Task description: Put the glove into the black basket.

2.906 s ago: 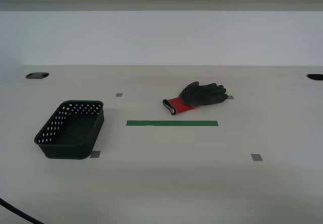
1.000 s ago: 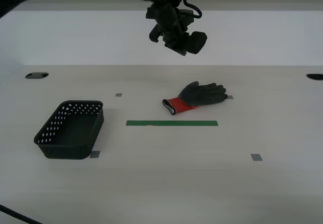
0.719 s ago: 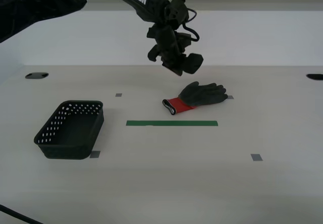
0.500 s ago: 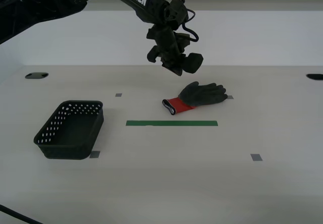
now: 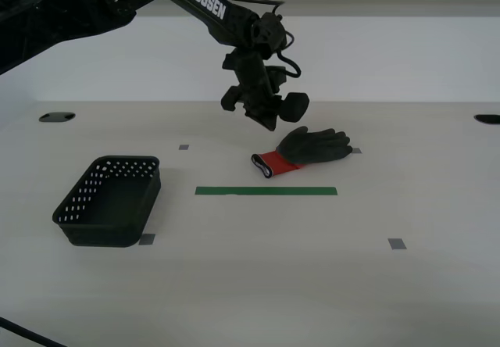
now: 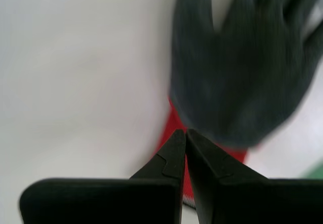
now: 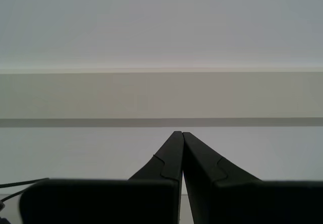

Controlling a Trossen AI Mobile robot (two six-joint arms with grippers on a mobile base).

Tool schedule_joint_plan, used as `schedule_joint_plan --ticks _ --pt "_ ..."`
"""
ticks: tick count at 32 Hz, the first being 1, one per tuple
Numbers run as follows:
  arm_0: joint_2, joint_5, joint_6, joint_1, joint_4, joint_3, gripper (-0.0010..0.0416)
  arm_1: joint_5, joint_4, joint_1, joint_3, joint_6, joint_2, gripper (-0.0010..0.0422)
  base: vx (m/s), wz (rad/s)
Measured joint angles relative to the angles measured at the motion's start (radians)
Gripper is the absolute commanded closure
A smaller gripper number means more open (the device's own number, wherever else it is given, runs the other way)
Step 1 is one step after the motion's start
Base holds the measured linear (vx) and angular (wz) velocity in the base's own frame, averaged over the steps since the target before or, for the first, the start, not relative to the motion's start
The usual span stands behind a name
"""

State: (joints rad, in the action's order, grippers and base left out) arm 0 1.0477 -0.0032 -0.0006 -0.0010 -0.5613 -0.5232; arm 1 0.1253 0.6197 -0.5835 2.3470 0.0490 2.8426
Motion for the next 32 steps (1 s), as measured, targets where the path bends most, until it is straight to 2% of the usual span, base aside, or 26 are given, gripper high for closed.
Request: schedule_joint_plan --ticks 1,3,6,7,8,9,10,12,13,15,17,20,24,25,28,30,32 --pt "0.0 0.0 0.0 -0.001 0.0 0.0 0.0405 0.023 0.049 0.001 0.0 0.01 0.0 0.0412 0.0 0.0" --pt "0.0 0.0 0.0 0.0 0.0 0.0 0.0405 0.027 0.1 0.0 0.0 0.016 0.0 0.0406 0.0 0.0" --pt "0.0 0.0 0.0 0.0 0.0 0.0 0.0405 0.027 0.122 0.001 0.0 0.033 0.0 0.0356 0.0 0.0" --pt "0.0 0.0 0.0 -0.001 0.0 0.0 0.0405 0.03 0.122 0.001 -0.001 0.05 0.0 0.0315 0.0 0.0" --pt "0.0 0.0 0.0 -0.001 0.0 0.0 0.0405 0.032 0.122 0.0 -0.001 0.055 0.0 0.03 0.0 0.0" --pt "0.0 0.0 0.0 0.0 0.0 0.0 0.0405 0.058 0.122 0.001 -0.001 0.089 0.0 0.0267 0.0 0.0" --pt "0.0 0.0 0.0 0.0 0.0 0.0 0.0405 0.067 0.122 0.001 -0.001 0.101 0.0 0.0251 0.0 0.0" --pt "0.0 0.0 0.0 0.0 0.0 0.0 0.0405 0.071 0.123 -0.002 -0.001 0.138 0.0 0.0187 0.0 0.0" --pt "0.0 0.0 0.0 0.0 0.0 0.0 0.0405 0.071 0.123 -0.002 -0.001 0.144 0.0 0.0176 0.0 0.0" --pt "0.0 0.0 0.0 0.0 0.0 0.0 0.0405 0.071 0.124 -0.002 -0.006 0.195 0.0 0.0139 0.0 0.0" --pt "0.0 0.0 0.0 0.0 0.0 0.0 0.0405 0.071 0.123 -0.002 -0.022 0.214 0.0 0.013 0.0 0.0" --pt "0.0 0.0 0.0 -0.001 0.0 0.0 0.0405 0.066 0.123 -0.003 -0.053 0.253 0.0 0.0139 0.0 0.0" --pt "0.0 0.0 0.0 -0.001 0.0 0.0 0.0405 0.06 0.115 -0.003 -0.074 0.262 0.0 0.016 0.0 0.0" --pt "0.0 0.0 0.0 0.0 0.0 0.0 0.0405 0.037 0.113 -0.003 -0.075 0.266 0.0 0.0172 0.0 0.0" --pt "0.0 0.0 0.0 0.0 0.0 0.0 0.0405 0.024 0.106 -0.003 -0.074 0.29 0.0 0.0187 0.0 0.0" --pt "0.0 0.0 0.0 0.0 0.0 0.0 0.0405 0.024 0.106 -0.005 -0.076 0.321 0.003 0.0185 0.0 0.0" --pt "0.0 0.0 0.0 -0.001 0.0 0.0 0.0405 0.061 0.103 -0.013 -0.068 0.362 0.028 0.0186 0.0 0.0"
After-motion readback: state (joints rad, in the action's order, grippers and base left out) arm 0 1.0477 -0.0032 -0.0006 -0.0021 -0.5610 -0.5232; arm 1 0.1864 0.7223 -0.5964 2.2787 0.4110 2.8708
